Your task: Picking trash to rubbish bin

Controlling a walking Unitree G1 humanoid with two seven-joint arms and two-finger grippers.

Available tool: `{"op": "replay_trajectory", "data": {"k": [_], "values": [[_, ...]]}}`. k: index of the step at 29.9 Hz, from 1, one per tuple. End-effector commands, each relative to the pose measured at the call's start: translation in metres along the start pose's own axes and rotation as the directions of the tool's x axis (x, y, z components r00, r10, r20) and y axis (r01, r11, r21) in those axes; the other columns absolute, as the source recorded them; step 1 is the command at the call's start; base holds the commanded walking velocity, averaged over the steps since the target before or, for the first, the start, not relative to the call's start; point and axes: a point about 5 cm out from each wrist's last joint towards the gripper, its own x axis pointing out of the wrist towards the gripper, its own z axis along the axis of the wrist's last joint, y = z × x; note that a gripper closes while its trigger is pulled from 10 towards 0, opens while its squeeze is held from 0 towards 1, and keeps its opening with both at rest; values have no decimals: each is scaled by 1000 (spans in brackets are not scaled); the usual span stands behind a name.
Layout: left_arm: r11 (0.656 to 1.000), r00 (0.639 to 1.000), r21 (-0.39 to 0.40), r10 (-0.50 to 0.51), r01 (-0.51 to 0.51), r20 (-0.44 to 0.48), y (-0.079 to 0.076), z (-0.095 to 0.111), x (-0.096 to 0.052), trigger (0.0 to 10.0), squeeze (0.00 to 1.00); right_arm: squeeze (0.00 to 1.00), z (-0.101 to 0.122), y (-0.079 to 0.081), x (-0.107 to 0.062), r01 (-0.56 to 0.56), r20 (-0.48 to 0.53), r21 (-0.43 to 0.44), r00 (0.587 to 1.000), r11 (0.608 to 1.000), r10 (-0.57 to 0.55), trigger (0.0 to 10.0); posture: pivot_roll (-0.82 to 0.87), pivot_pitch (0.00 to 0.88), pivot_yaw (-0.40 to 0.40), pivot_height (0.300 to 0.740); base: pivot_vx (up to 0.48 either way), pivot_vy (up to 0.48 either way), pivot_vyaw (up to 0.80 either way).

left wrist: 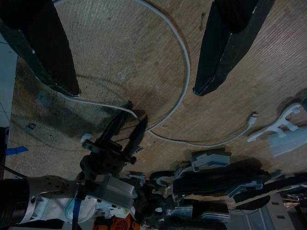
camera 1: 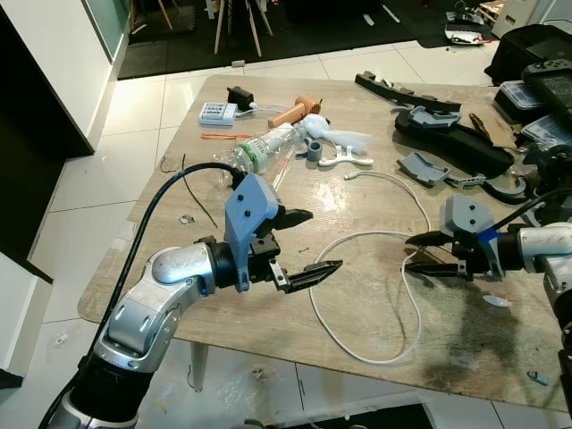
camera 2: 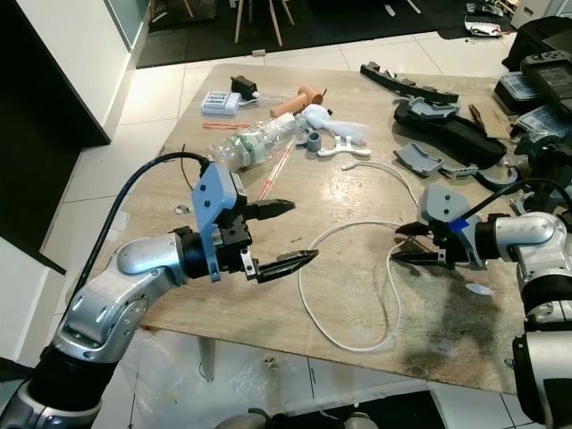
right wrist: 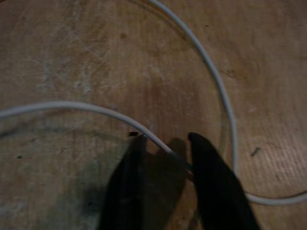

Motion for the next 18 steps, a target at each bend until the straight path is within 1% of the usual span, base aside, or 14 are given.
{"op": "replay_trajectory", "data": {"k": [1,5,12,14,15,17,18], "values": [[1000,1000,8,-18,18,-8,-2,1,-1,10000,0,0,-38,16,3,-57,-161,124,984,991,77,0,-6,229,107,740,0,0,0],[1000,1000,11,-17,17,-9,-2,1,-1,10000,0,0,-40,16,1,-52,-148,164,986,985,77,0,-6,230,110,740,0,0,0],[1000,1000,13,-17,17,-11,-1,1,0,10000,0,0,-38,15,0,-42,-96,189,994,981,61,0,-7,230,112,740,0,0,0],[1000,1000,16,-15,16,-10,-1,1,0,10000,0,0,-27,11,0,-31,21,227,999,973,27,0,-7,230,113,740,0,0,0],[1000,1000,17,-13,13,-8,0,2,0,10000,0,0,-16,6,-1,-28,117,252,993,967,-2,0,-7,229,114,740,0,0,0],[1000,1000,20,-9,9,-6,1,3,0,10000,0,0,1,-2,-4,-31,256,282,966,959,-44,0,-7,229,114,740,0,0,0],[1000,1000,21,-8,8,-6,1,3,0,10000,0,0,7,-5,-6,-34,300,290,952,957,-57,0,-7,229,114,740,0,0,0]]}}
